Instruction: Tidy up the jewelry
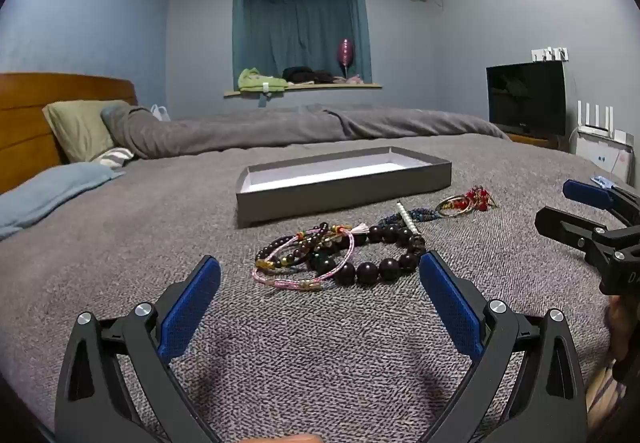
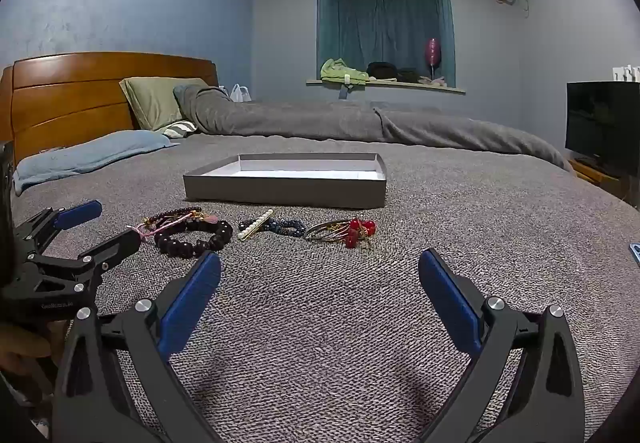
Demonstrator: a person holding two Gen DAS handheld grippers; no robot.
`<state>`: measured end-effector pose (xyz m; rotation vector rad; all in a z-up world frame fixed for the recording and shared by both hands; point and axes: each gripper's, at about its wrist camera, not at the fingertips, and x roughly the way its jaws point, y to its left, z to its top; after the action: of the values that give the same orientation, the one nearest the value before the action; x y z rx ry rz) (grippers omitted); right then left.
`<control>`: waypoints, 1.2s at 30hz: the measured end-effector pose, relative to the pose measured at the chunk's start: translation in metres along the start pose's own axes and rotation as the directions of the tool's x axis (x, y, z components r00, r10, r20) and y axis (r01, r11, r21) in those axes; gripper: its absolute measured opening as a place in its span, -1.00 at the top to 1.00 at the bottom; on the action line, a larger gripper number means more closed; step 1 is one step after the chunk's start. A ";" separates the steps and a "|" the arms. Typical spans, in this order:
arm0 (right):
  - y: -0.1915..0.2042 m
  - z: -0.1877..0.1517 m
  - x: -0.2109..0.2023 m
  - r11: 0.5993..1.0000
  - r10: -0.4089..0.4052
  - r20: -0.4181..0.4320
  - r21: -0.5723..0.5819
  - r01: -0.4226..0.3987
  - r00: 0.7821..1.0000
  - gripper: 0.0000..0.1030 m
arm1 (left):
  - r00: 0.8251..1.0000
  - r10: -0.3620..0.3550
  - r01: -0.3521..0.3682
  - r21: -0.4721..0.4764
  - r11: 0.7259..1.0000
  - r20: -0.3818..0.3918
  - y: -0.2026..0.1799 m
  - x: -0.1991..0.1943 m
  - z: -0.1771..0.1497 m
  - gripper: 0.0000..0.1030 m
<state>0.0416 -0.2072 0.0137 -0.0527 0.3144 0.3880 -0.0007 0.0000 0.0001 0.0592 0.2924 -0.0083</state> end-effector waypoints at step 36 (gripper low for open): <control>0.000 0.001 -0.001 1.000 0.001 0.003 0.000 -0.001 1.000 -0.90 | 1.000 -0.001 0.001 -0.001 1.000 -0.006 -0.001 0.001 -0.001 -0.92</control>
<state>0.0412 -0.2072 0.0151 -0.0517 0.3111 0.3886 0.0002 -0.0006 -0.0008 0.0585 0.2981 -0.0091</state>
